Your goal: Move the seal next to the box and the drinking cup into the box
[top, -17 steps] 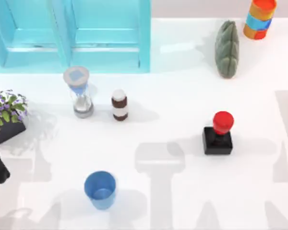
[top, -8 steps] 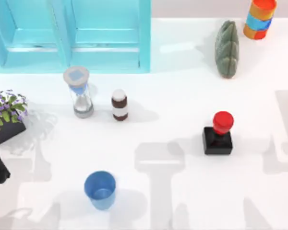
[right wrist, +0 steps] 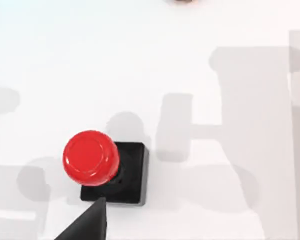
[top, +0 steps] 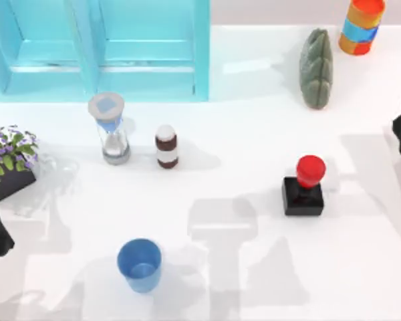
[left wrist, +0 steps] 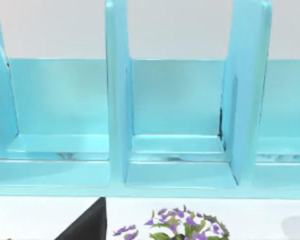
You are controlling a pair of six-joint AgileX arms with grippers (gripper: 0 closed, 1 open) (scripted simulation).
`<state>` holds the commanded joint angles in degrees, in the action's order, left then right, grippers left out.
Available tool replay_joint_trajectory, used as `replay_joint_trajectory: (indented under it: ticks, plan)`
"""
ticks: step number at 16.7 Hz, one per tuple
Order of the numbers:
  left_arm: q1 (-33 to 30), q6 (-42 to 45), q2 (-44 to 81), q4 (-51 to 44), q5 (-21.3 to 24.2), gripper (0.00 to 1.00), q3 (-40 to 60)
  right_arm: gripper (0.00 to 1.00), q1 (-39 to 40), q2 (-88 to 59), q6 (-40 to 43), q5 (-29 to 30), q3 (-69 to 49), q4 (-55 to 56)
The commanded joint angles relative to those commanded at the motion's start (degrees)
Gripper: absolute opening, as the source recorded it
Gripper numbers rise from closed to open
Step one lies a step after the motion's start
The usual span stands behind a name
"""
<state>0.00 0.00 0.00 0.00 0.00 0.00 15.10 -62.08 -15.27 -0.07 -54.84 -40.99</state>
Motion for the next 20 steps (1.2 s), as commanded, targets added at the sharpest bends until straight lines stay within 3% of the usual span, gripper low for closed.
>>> replay_joint_trajectory:
  ticks: [6,10,20]
  plan:
    - [0.0,0.0,0.0,0.0,0.0,1.0,0.0,1.0,7.31,-33.43,-7.76,0.15,-28.68,-20.66]
    - [0.0,0.0,0.0,0.0,0.0,1.0,0.0,1.0,10.64,-48.71,-11.32,0.18,-41.6,-29.93]
    - [0.0,0.0,0.0,0.0,0.0,1.0,0.0,1.0,11.77,-54.62,-12.77,0.16,-46.32,-33.45]
